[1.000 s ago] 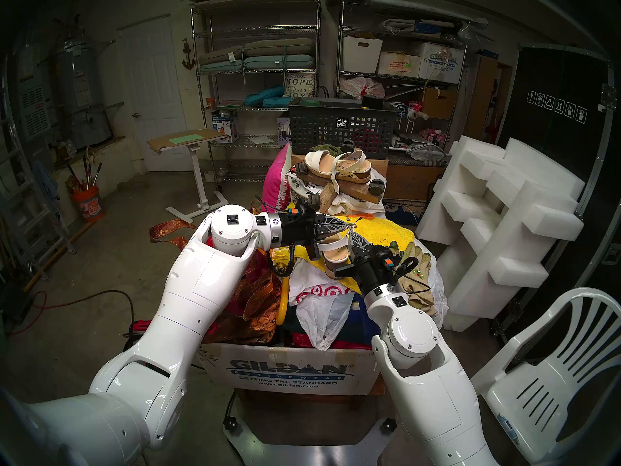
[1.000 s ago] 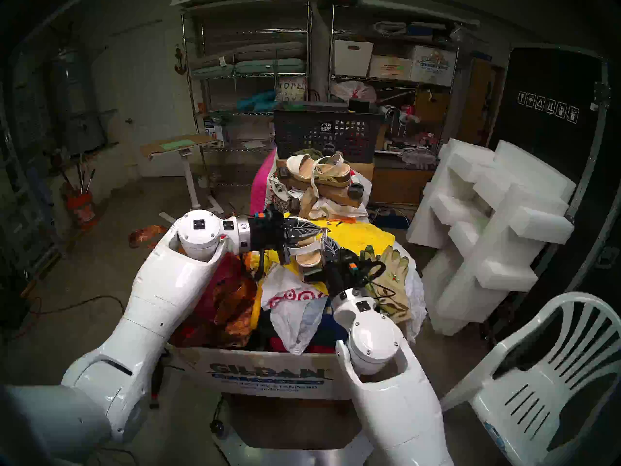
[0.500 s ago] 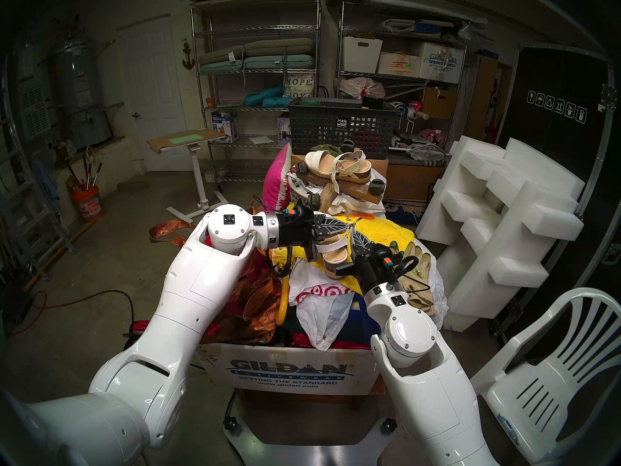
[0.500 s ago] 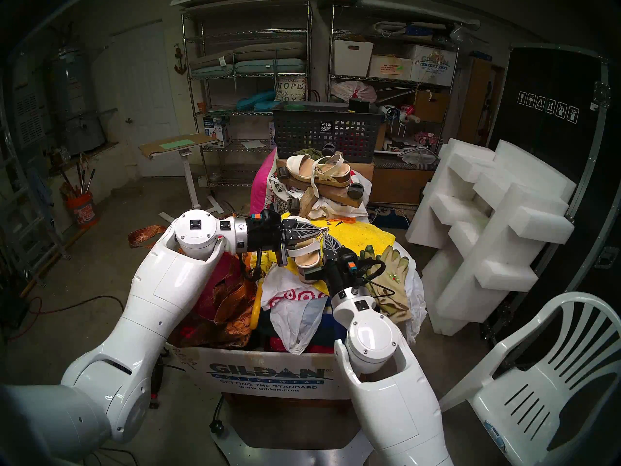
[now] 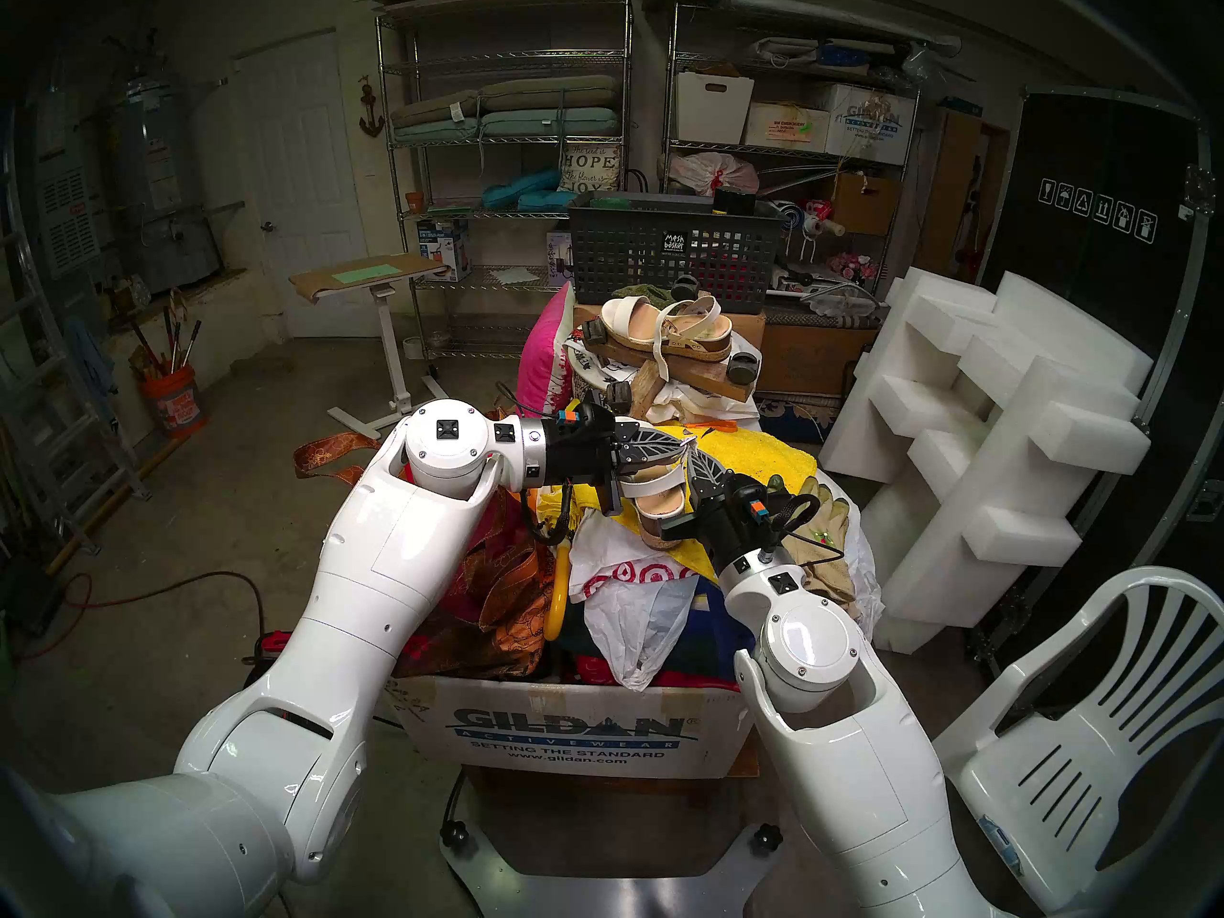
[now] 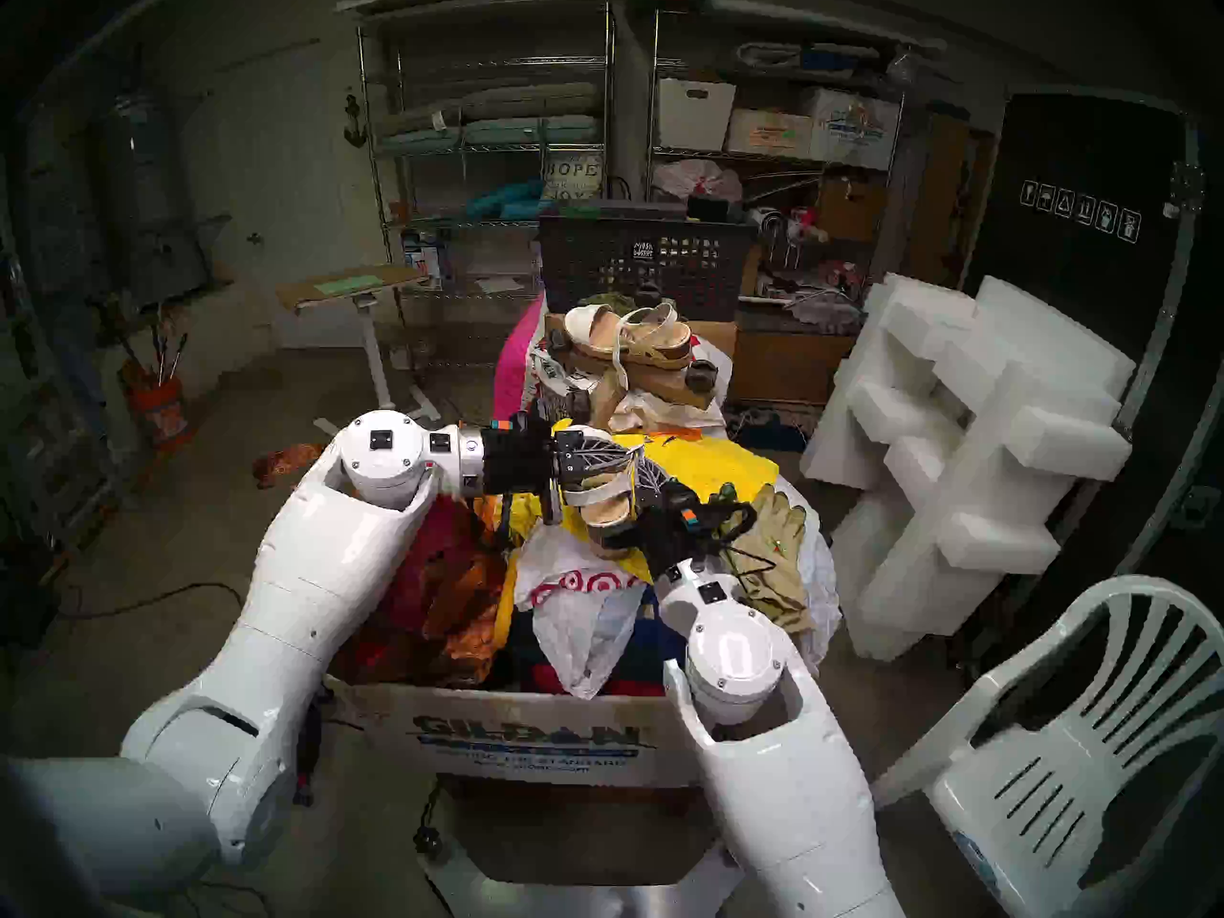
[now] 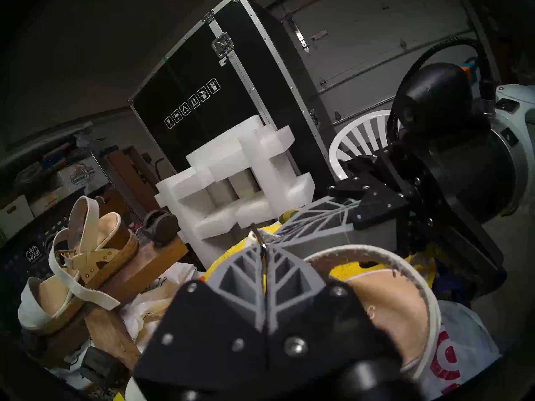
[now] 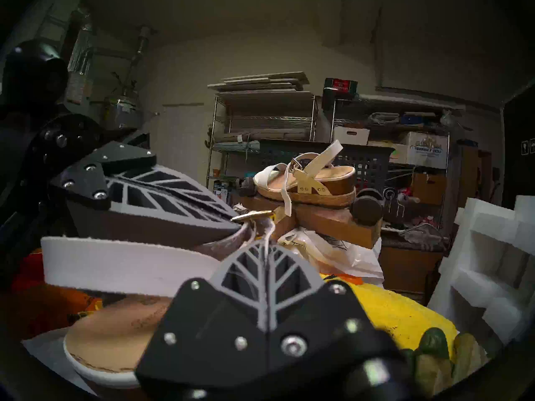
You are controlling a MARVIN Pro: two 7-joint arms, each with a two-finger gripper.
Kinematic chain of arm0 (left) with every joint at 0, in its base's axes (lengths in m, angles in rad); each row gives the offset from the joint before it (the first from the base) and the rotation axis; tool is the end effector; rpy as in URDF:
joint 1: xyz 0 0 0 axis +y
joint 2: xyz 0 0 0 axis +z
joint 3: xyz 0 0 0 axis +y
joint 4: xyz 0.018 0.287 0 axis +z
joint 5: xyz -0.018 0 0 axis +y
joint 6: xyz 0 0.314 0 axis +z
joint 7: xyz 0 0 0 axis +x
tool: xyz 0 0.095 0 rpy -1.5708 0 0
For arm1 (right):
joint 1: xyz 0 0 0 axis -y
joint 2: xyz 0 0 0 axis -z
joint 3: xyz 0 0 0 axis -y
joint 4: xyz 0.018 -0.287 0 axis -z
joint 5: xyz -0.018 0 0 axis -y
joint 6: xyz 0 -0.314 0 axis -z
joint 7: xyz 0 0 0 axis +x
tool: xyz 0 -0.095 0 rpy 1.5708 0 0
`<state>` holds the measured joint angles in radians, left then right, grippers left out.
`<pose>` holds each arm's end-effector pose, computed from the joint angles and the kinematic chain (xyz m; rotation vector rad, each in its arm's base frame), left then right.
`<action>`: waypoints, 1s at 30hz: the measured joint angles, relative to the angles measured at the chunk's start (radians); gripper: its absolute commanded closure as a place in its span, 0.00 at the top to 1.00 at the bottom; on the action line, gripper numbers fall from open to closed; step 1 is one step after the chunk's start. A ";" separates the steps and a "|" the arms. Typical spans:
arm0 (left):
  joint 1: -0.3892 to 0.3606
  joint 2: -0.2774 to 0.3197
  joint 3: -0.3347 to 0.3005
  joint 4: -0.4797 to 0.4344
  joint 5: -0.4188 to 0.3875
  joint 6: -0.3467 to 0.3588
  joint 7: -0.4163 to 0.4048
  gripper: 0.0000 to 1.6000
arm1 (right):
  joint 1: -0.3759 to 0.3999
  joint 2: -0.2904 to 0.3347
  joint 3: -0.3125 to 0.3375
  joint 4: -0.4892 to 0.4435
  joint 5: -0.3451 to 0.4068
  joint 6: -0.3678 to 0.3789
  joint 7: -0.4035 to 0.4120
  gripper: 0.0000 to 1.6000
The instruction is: Unbuckle a shoe
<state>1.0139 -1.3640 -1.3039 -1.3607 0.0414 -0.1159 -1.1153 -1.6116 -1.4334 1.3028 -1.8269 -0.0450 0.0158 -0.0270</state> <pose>0.4920 -0.0966 -0.1719 1.2960 -1.6147 1.6732 0.3952 0.0796 -0.2314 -1.9323 -0.4233 -2.3373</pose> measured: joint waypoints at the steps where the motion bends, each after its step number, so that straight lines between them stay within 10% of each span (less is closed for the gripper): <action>1: 0.000 0.000 -0.001 0.000 0.000 0.000 -0.002 0.00 | 0.003 0.002 0.000 0.001 -0.002 0.002 0.003 0.00; 21: -0.006 0.003 -0.004 0.000 0.007 0.010 -0.026 0.00 | 0.031 0.018 0.015 0.004 -0.016 0.016 0.048 0.00; 23: -0.011 0.003 -0.006 0.003 0.010 0.007 -0.026 0.00 | 0.027 0.021 0.021 -0.003 -0.010 0.022 0.057 0.23; 30: -0.030 0.003 -0.014 0.038 0.010 -0.003 -0.035 0.00 | 0.014 0.023 0.028 -0.018 -0.004 0.040 0.065 0.40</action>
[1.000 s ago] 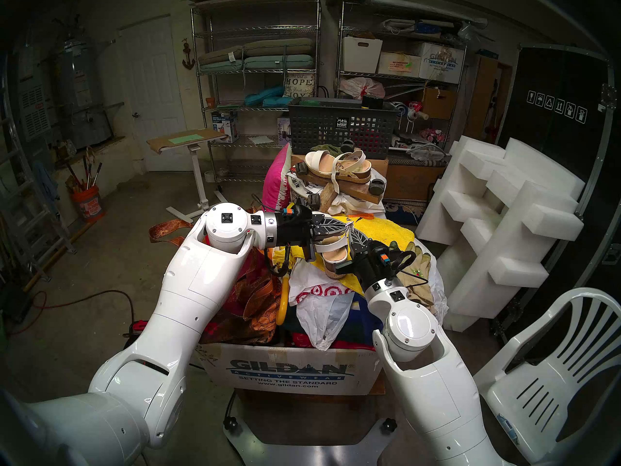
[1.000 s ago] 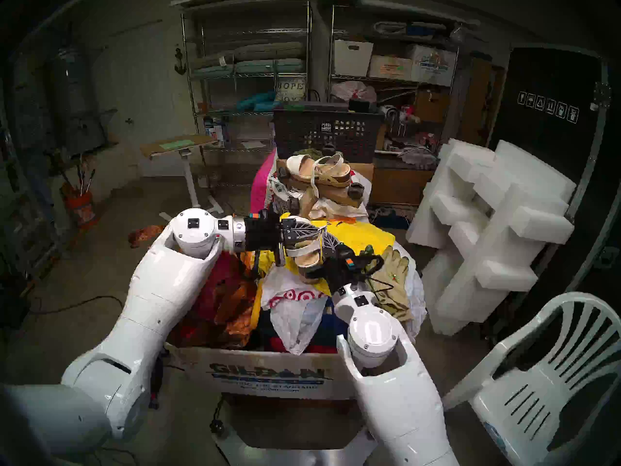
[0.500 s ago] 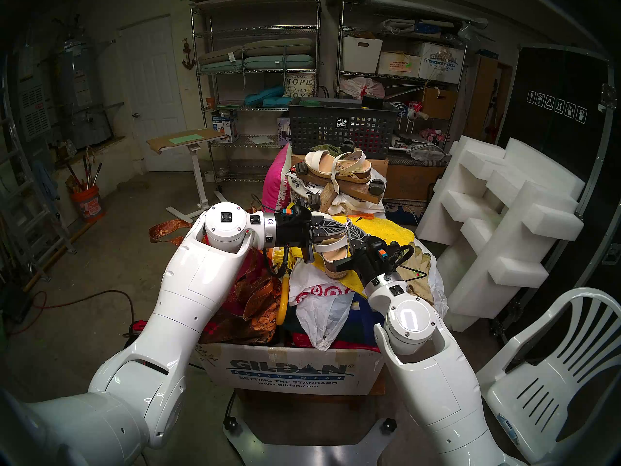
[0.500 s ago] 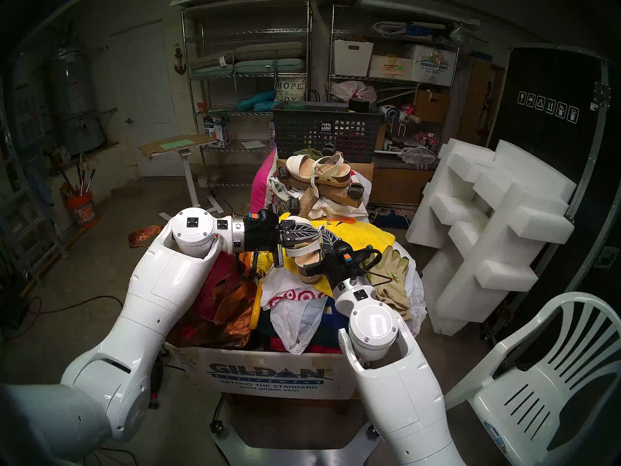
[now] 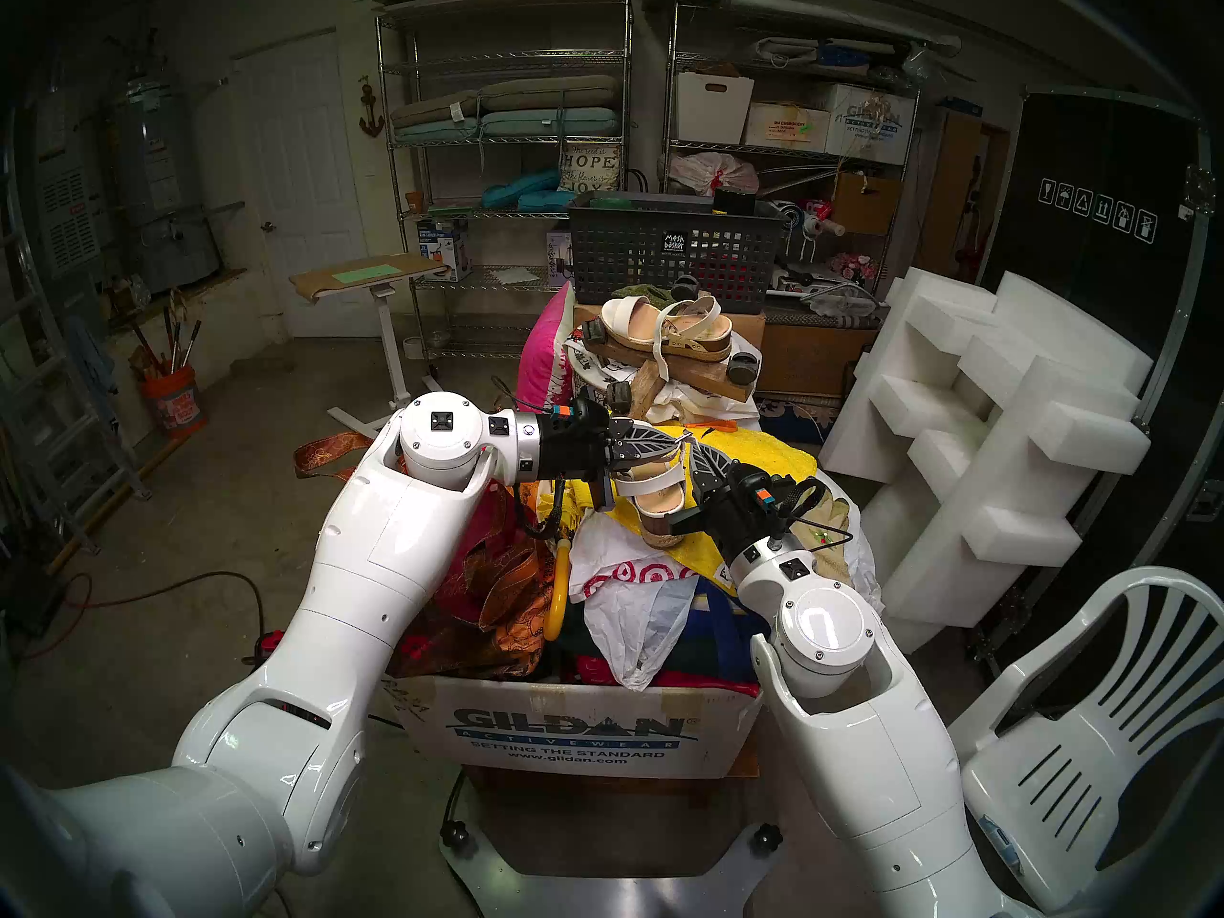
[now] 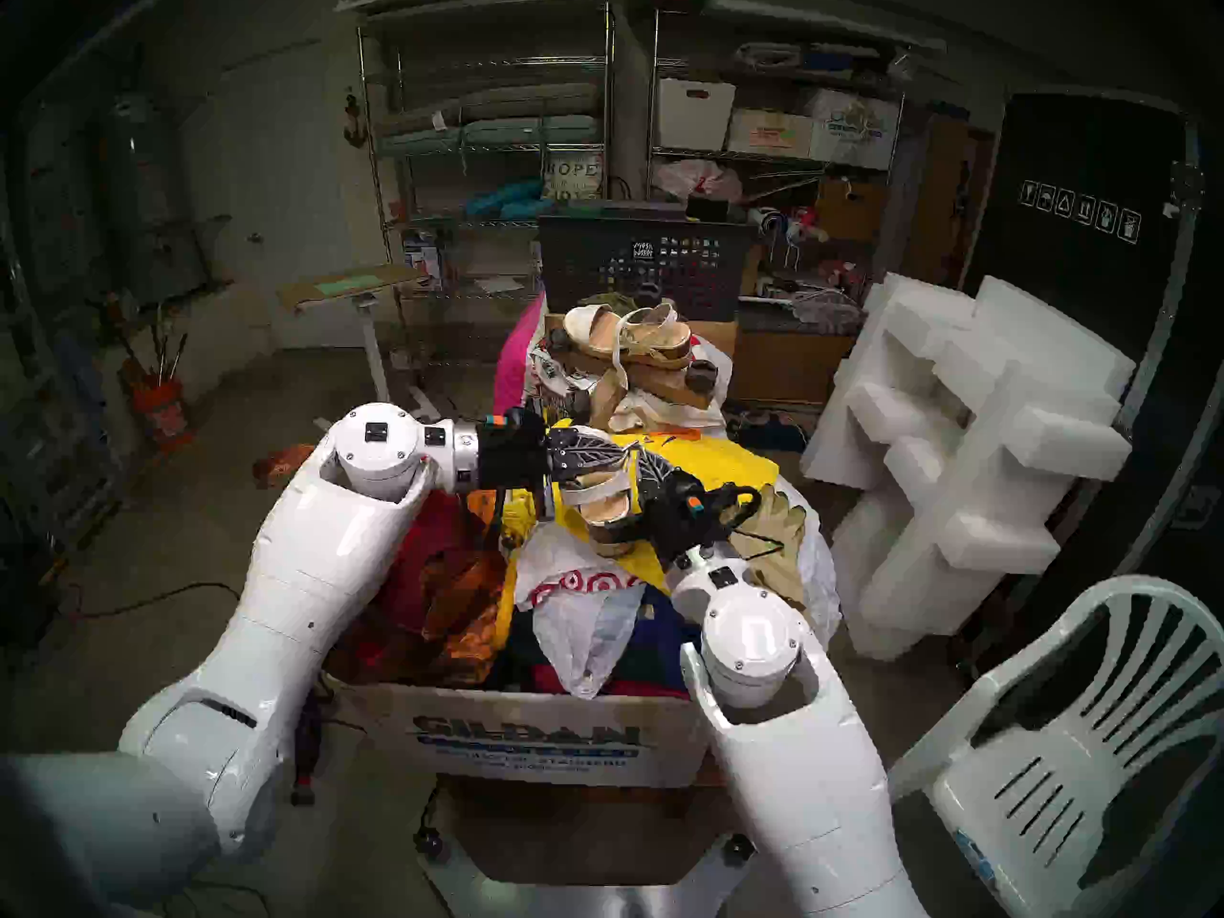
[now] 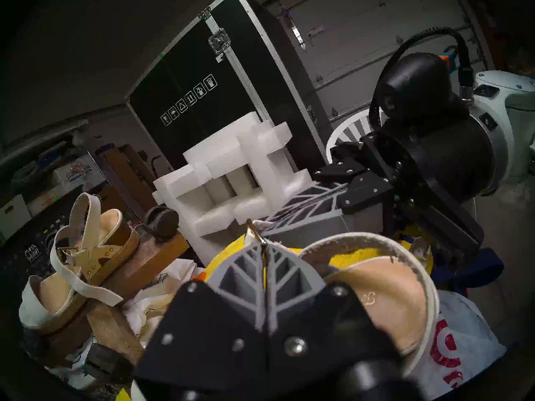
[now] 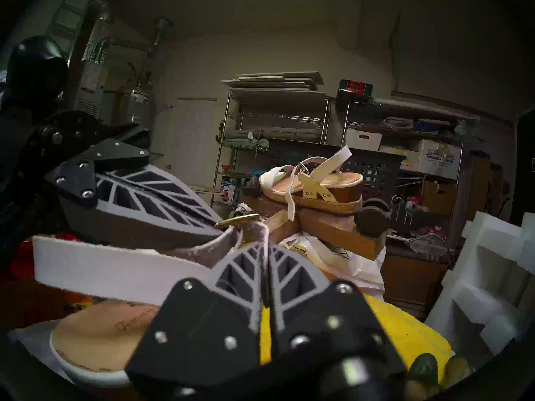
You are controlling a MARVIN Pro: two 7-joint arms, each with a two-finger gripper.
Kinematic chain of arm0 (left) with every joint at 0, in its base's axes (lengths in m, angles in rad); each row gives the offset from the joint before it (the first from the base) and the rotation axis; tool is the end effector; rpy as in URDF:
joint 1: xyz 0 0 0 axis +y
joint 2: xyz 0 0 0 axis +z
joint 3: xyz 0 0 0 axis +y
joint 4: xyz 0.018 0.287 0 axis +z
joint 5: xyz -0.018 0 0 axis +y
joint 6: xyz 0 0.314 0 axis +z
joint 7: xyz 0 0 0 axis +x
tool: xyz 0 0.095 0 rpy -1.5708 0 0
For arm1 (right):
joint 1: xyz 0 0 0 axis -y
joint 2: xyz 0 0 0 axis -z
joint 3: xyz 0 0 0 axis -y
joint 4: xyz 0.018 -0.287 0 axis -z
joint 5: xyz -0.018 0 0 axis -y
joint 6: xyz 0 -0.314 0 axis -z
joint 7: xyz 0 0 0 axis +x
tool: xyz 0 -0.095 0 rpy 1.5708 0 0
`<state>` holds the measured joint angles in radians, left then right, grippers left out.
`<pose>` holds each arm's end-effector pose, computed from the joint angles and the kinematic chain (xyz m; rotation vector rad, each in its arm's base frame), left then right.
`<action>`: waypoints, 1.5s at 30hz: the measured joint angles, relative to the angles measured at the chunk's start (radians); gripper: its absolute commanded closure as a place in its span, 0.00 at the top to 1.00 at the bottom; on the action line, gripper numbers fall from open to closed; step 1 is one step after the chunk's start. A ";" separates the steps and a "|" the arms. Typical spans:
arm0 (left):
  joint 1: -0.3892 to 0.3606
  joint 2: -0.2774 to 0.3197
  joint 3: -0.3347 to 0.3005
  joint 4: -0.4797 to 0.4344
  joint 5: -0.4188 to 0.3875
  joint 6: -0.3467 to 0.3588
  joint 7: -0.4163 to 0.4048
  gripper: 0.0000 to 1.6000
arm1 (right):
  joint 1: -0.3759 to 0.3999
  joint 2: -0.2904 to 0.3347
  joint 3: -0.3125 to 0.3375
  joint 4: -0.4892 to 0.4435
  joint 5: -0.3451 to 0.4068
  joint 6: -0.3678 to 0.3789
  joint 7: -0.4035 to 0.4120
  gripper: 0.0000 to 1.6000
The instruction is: Unbuckle a shoe
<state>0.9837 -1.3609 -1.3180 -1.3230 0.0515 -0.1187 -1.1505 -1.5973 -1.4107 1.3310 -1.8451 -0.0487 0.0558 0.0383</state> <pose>0.5000 -0.0877 -0.1697 1.3089 -1.6362 1.6497 0.3993 0.0695 -0.2233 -1.9414 -0.5058 -2.3181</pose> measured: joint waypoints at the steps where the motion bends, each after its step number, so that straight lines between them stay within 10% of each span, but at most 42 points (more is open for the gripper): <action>1: -0.005 0.000 -0.002 0.011 -0.002 -0.003 -0.006 0.00 | -0.003 0.000 0.000 -0.002 0.000 0.002 0.001 0.40; 22: -0.062 -0.011 -0.007 0.063 -0.019 -0.029 -0.086 0.00 | -0.055 -0.004 -0.018 -0.041 -0.023 0.002 -0.032 0.56; 45: -0.068 -0.022 -0.006 0.082 -0.008 -0.046 -0.082 0.00 | -0.096 -0.004 -0.013 -0.085 -0.017 -0.002 -0.053 0.45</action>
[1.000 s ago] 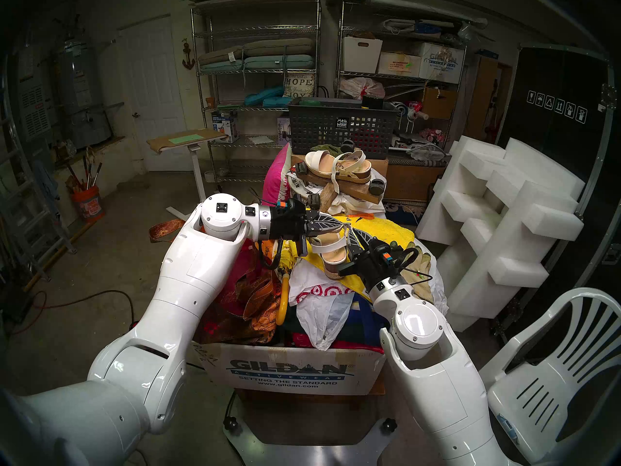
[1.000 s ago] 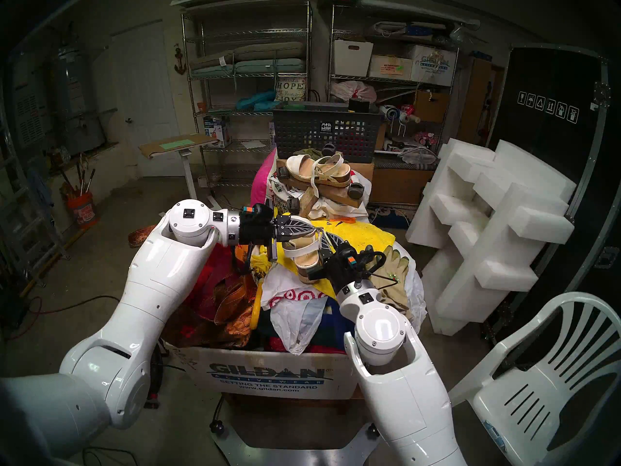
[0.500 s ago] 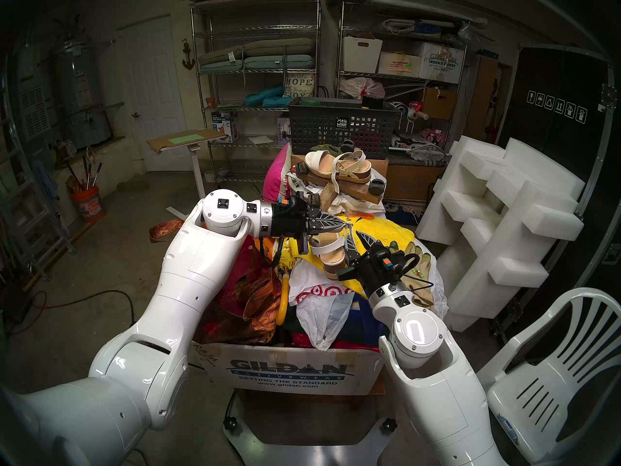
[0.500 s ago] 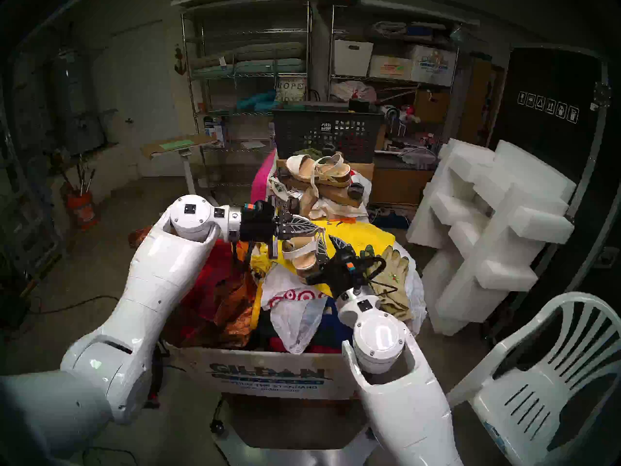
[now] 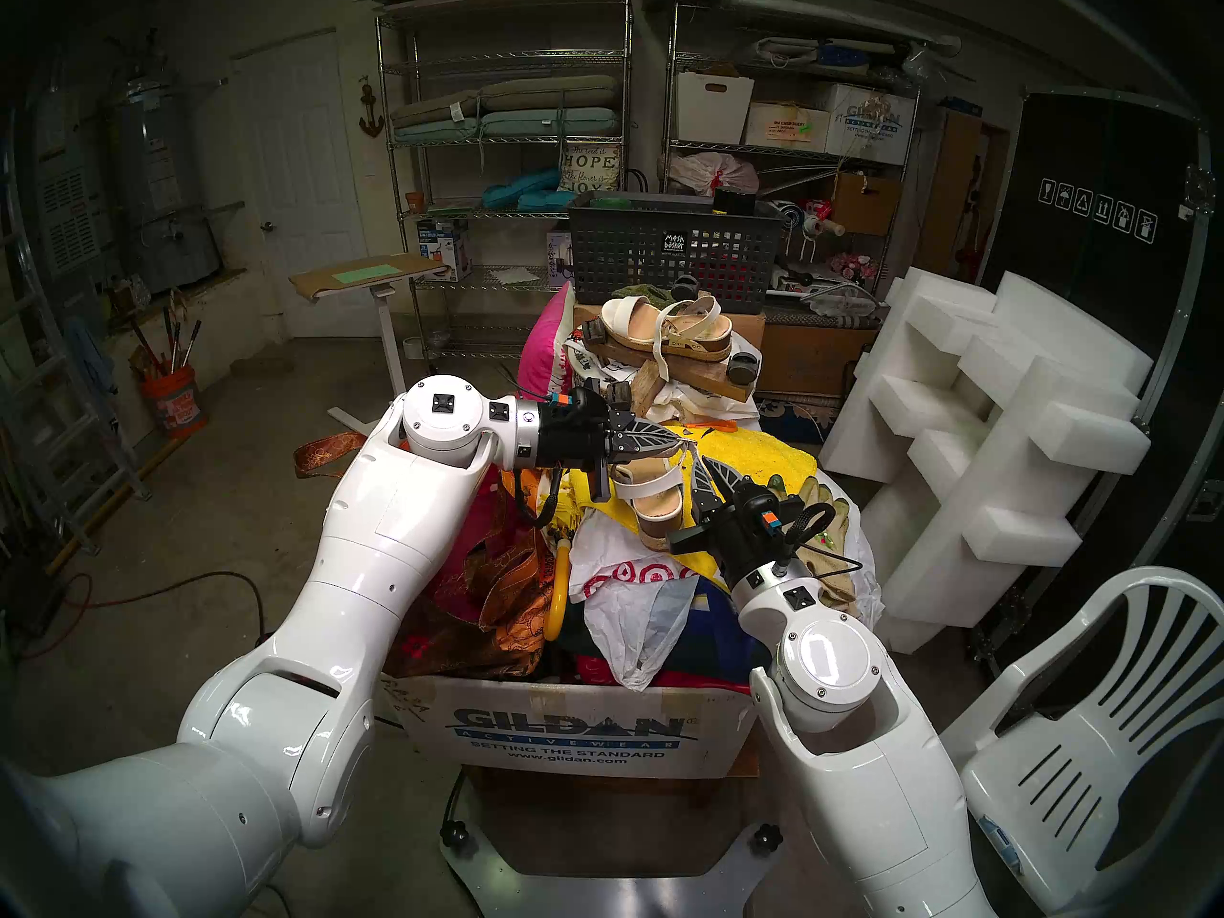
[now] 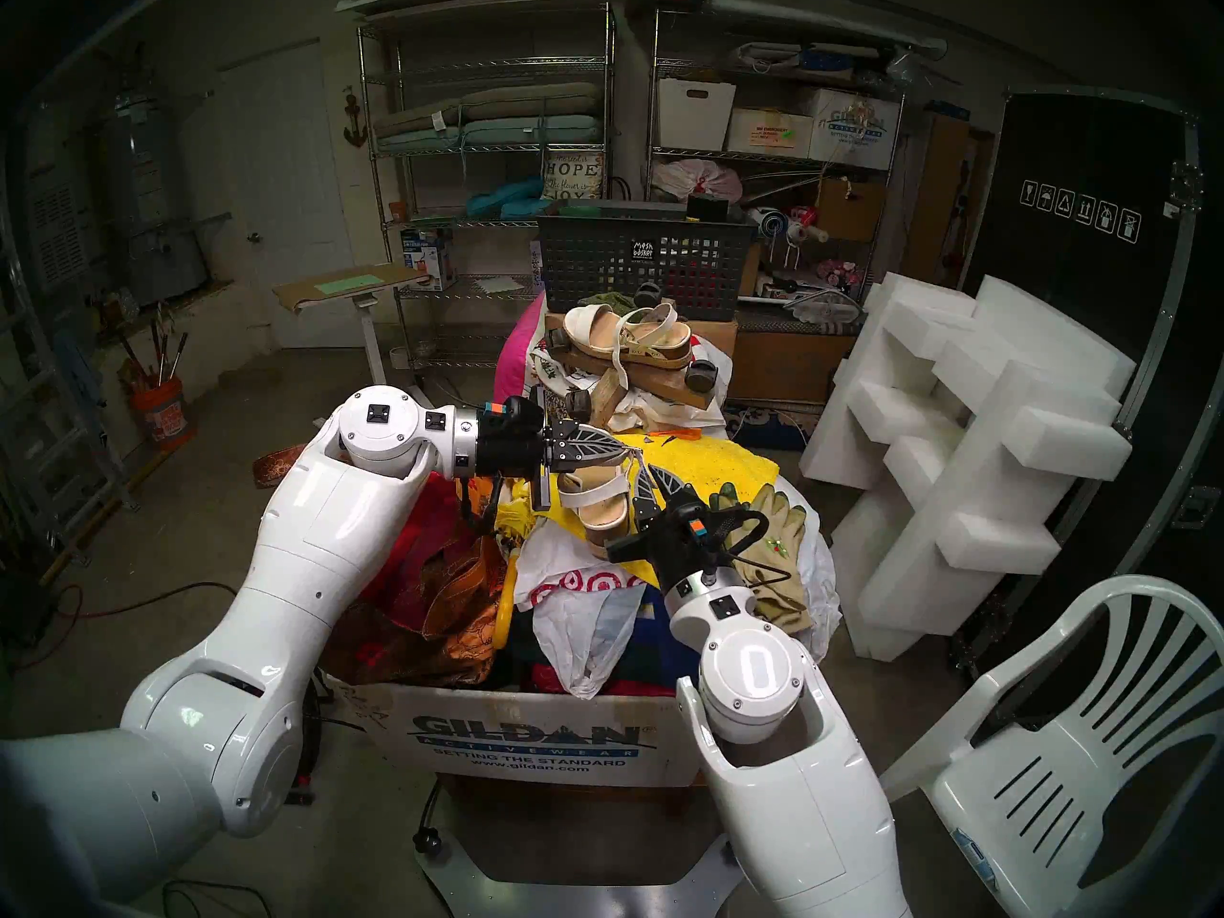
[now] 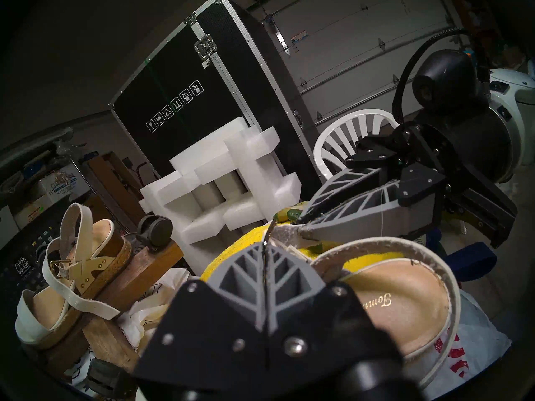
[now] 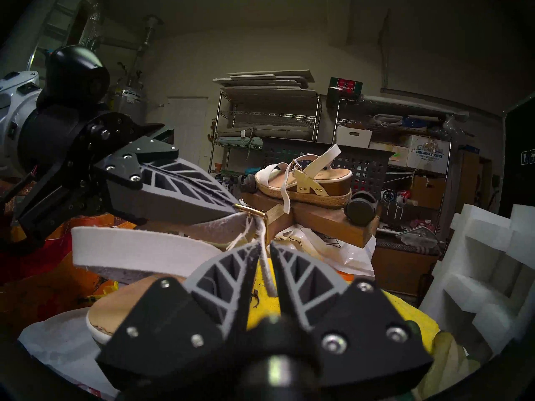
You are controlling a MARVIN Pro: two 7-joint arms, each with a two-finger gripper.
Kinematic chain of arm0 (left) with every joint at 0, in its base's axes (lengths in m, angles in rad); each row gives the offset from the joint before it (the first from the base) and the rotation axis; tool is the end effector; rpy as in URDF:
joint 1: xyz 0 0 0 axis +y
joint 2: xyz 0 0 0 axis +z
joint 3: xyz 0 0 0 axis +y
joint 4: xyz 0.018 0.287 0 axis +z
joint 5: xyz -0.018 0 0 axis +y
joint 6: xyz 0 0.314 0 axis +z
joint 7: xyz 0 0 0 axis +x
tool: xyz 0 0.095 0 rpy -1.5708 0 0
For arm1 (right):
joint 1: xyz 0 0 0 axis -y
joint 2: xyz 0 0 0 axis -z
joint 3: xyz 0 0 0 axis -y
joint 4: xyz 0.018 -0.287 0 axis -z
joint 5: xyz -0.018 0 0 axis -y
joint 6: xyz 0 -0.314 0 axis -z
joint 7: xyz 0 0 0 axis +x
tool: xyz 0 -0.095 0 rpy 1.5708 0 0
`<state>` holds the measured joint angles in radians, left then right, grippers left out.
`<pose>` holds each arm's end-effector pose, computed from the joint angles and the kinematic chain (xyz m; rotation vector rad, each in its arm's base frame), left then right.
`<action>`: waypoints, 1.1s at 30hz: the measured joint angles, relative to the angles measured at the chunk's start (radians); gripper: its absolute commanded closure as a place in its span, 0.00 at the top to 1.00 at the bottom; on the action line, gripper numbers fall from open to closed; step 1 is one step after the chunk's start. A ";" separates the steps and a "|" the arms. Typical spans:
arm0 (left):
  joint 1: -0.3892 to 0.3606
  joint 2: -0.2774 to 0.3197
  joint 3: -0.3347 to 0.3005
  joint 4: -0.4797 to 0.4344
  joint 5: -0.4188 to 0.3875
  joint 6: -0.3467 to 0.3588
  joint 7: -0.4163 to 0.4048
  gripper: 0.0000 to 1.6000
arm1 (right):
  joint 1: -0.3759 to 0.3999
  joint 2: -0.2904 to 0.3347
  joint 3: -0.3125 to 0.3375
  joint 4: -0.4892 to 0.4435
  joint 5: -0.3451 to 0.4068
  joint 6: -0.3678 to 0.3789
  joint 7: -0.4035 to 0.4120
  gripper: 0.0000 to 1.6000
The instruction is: Unbuckle a shoe
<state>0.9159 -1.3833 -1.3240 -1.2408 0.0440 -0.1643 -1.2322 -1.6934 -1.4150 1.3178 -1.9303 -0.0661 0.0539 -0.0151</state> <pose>0.5108 -0.0896 -0.1614 1.2359 -1.6810 1.6096 0.3715 0.0738 -0.2254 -1.9560 -0.4521 -2.3295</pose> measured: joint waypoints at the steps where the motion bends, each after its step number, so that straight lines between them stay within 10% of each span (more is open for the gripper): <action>1: 0.000 -0.001 0.000 0.000 0.000 0.000 0.000 0.00 | 0.000 0.000 -0.001 0.000 0.002 0.000 0.003 0.46; 25: -0.005 -0.012 0.003 0.011 0.010 -0.002 0.004 0.00 | 0.003 -0.004 -0.001 0.023 0.022 0.000 0.018 0.45; 29: -0.006 -0.012 0.004 0.011 0.010 -0.001 0.002 0.00 | 0.005 -0.005 -0.001 0.030 0.023 0.000 0.014 0.27; 30: -0.006 -0.012 0.004 0.011 0.010 0.000 0.001 0.00 | 0.006 -0.005 -0.001 0.032 0.024 0.000 0.013 0.02; 33: -0.006 -0.013 0.004 0.011 0.010 0.004 -0.003 0.00 | 0.008 -0.005 -0.001 0.037 0.024 0.000 0.011 0.00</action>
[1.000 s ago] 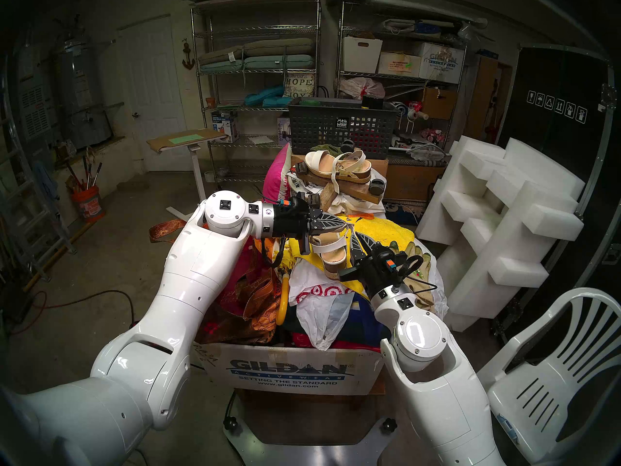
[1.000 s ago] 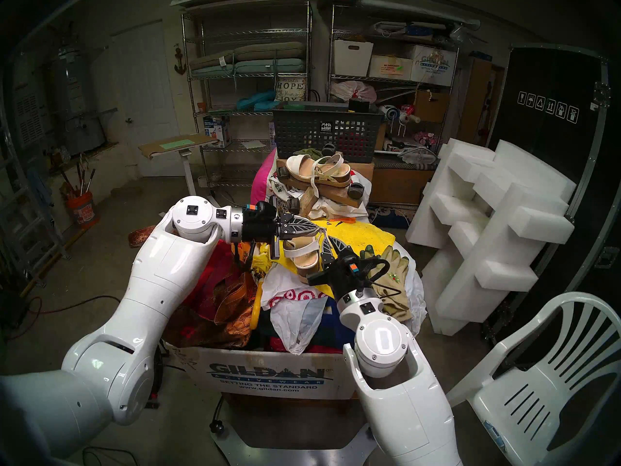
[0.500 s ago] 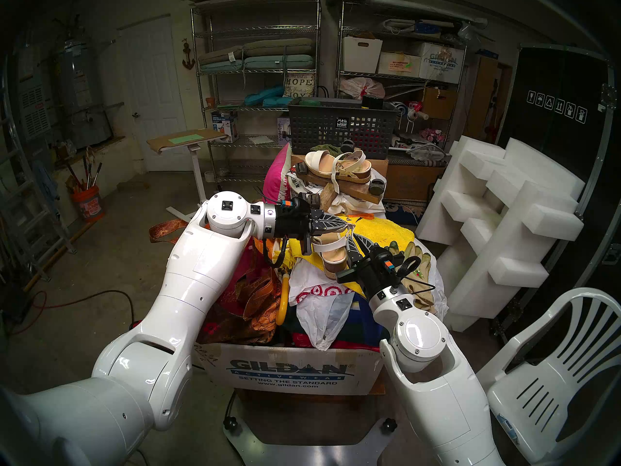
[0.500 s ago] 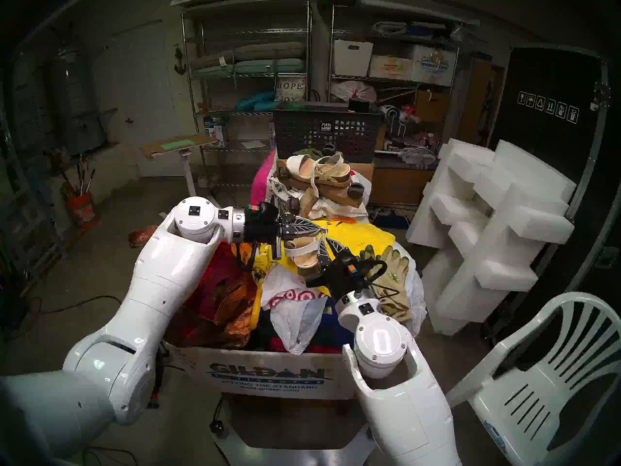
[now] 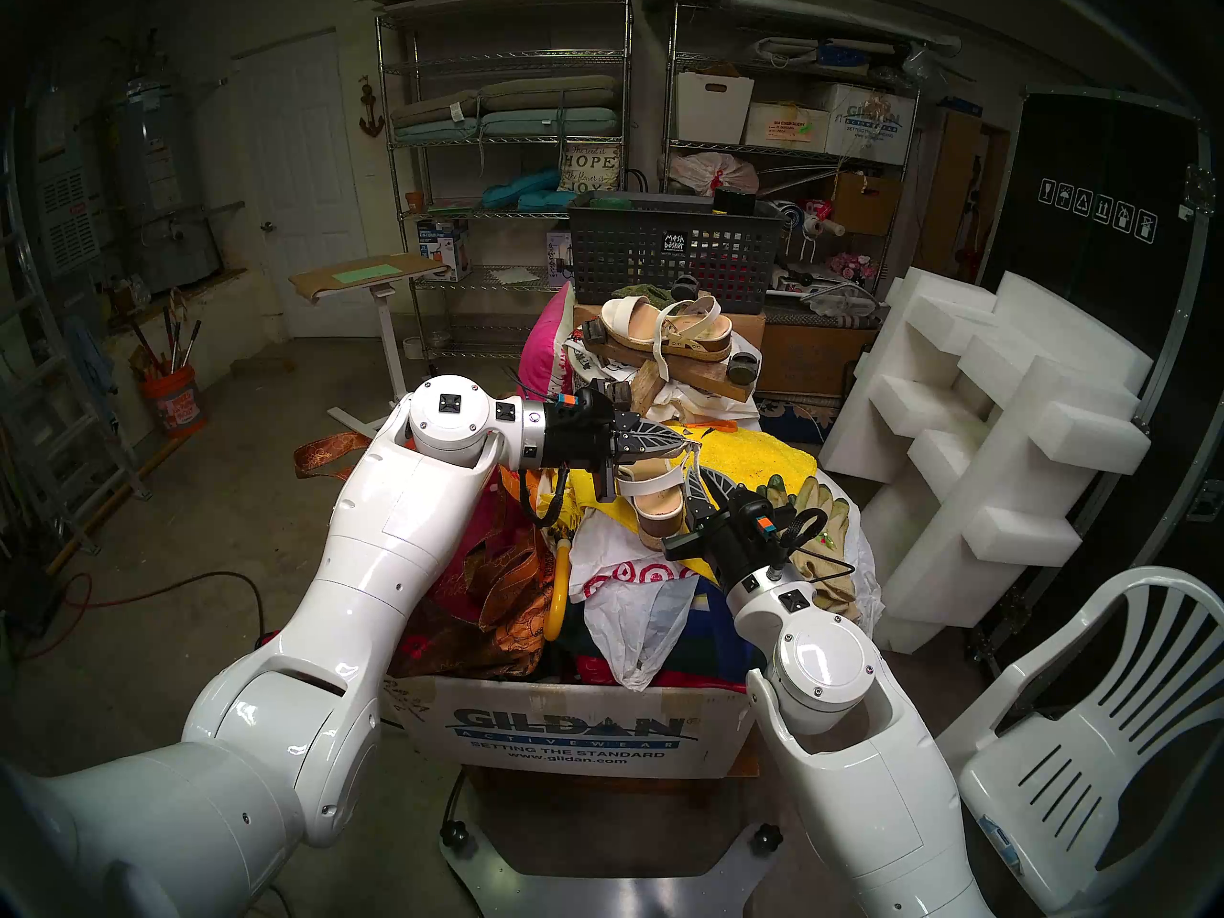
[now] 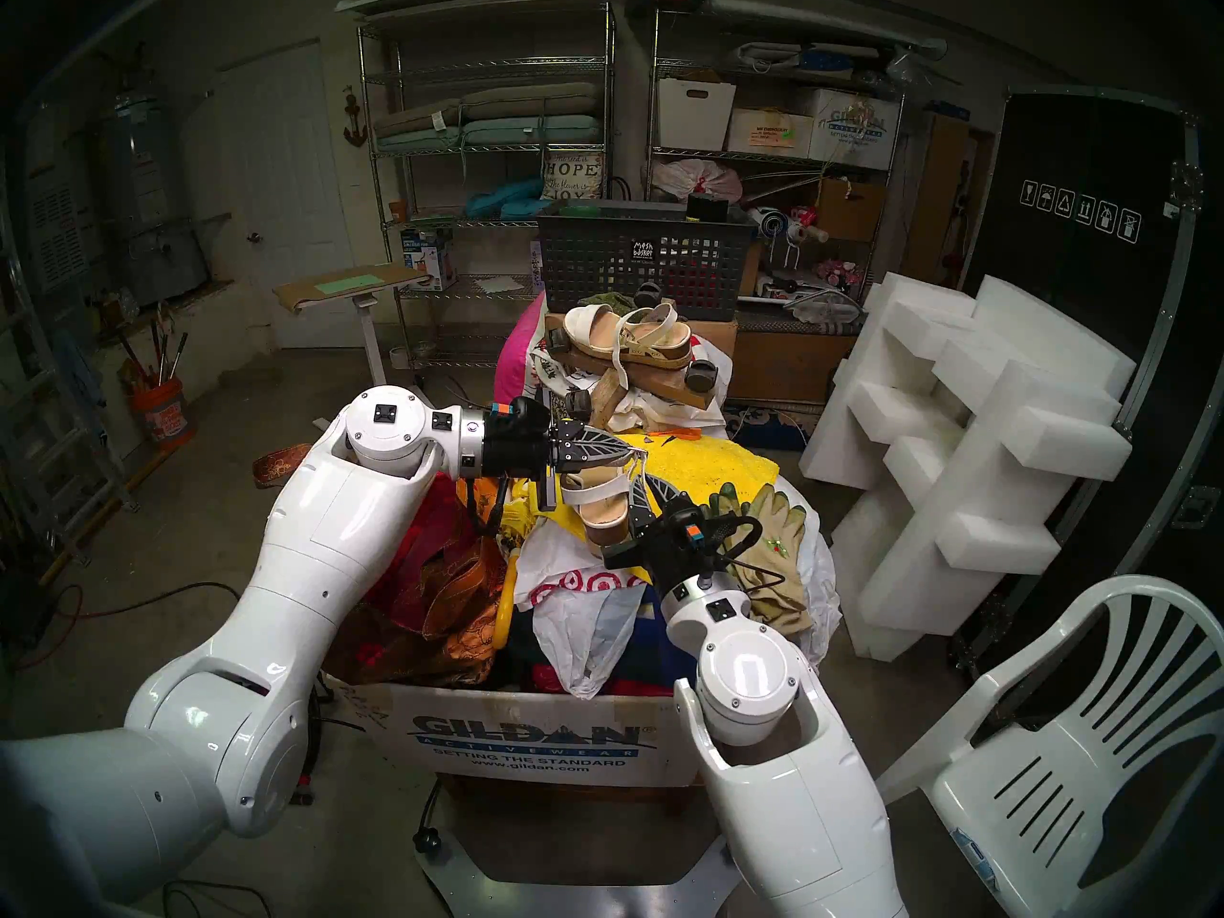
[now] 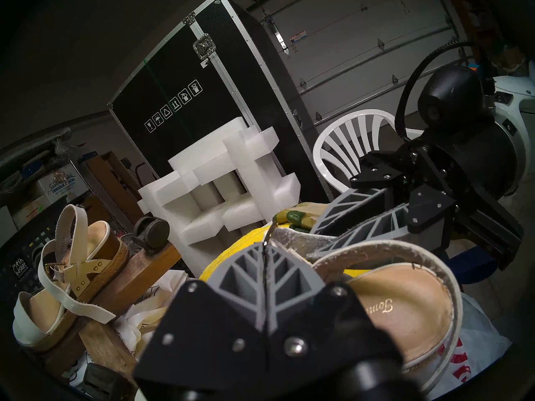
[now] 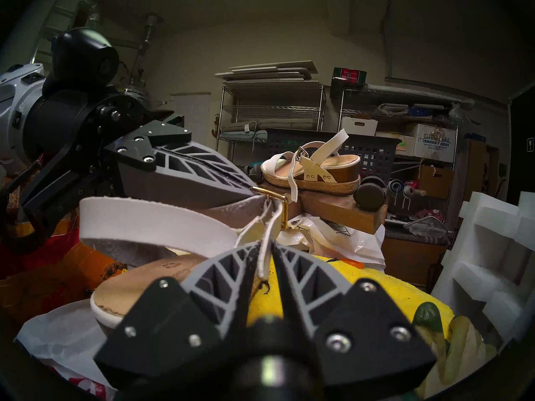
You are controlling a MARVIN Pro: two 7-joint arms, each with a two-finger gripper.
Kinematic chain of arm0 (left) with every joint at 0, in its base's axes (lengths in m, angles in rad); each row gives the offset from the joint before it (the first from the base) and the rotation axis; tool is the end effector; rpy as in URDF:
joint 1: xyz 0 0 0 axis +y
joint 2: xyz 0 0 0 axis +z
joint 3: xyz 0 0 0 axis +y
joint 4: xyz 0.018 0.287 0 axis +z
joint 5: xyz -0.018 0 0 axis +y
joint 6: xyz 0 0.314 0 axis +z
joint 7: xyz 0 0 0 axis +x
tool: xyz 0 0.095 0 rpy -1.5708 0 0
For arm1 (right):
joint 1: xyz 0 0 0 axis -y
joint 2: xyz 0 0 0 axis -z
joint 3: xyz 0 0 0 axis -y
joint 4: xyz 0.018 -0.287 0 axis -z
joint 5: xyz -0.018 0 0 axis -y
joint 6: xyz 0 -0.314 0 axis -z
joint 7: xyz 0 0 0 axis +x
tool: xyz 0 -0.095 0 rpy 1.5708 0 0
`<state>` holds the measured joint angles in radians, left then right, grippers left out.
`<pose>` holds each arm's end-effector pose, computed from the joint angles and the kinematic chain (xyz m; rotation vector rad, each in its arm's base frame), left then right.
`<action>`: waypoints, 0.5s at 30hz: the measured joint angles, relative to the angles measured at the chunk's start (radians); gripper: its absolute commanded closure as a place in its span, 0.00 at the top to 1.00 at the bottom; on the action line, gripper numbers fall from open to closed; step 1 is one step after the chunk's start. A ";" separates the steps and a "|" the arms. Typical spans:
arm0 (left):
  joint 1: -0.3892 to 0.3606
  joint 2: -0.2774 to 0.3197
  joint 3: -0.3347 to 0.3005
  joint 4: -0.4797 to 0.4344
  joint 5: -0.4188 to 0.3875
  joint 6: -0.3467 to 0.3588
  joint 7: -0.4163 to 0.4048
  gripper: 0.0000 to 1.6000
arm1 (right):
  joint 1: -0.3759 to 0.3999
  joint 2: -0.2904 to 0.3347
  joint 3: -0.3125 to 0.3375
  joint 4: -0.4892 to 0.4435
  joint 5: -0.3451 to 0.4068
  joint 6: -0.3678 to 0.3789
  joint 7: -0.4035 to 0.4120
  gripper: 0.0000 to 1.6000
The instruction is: Unbuckle a shoe
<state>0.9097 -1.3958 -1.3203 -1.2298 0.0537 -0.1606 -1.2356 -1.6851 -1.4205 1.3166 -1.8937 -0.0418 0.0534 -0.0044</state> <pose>0.5118 -0.0950 -0.1624 1.2361 -1.6829 1.5963 0.3754 0.0753 -0.2369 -1.9777 -0.4382 -2.2812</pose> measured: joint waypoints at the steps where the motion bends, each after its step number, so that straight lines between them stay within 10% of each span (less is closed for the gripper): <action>1: 0.000 0.000 0.000 0.000 0.000 0.002 -0.001 0.00 | 0.001 0.000 0.000 0.001 0.000 -0.001 -0.001 0.00; 15: 0.002 0.000 -0.003 -0.005 0.000 0.021 -0.032 0.00 | 0.015 0.003 -0.015 0.015 -0.029 -0.007 -0.013 0.00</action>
<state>0.9112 -1.3955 -1.3232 -1.2350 0.0534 -0.1391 -1.2679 -1.6705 -1.4172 1.3019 -1.8782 -0.0712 0.0464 -0.0169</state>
